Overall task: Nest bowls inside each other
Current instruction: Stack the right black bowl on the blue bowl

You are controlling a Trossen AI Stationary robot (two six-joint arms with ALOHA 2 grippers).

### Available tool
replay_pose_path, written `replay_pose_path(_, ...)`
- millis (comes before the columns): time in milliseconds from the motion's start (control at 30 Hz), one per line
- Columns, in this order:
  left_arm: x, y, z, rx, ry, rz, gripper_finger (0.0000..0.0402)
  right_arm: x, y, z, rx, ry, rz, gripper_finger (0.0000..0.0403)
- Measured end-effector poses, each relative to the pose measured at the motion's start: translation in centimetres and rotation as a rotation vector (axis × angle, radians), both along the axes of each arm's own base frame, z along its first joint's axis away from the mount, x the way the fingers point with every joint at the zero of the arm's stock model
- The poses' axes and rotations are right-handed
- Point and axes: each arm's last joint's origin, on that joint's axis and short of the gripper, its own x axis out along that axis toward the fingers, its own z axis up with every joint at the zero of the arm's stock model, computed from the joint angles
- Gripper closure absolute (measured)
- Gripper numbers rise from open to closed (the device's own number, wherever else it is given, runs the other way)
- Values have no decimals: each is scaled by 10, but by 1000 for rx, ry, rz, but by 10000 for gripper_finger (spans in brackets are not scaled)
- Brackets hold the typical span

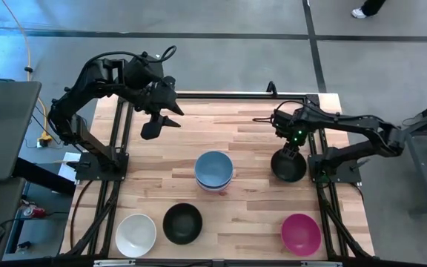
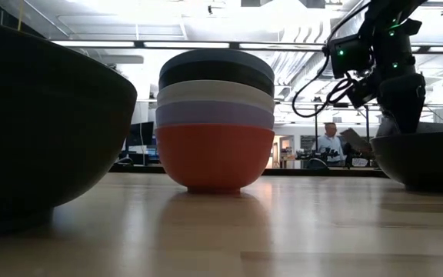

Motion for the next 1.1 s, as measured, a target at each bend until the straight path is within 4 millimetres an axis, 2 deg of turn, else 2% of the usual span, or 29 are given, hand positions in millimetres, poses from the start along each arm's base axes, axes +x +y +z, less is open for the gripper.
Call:
replay_pose_path(333,0,0,0,-3,1,3,227,4,-2,-4,-2,-5,11,286)
replay_pose_path(700,0,0,0,-5,1,6,227,5,-2,-4,-4,-10,18,397)
replay_pose_path(1100,1,-5,0,-6,2,-14,227,5,-4,-4,-35,-2,-64,402)
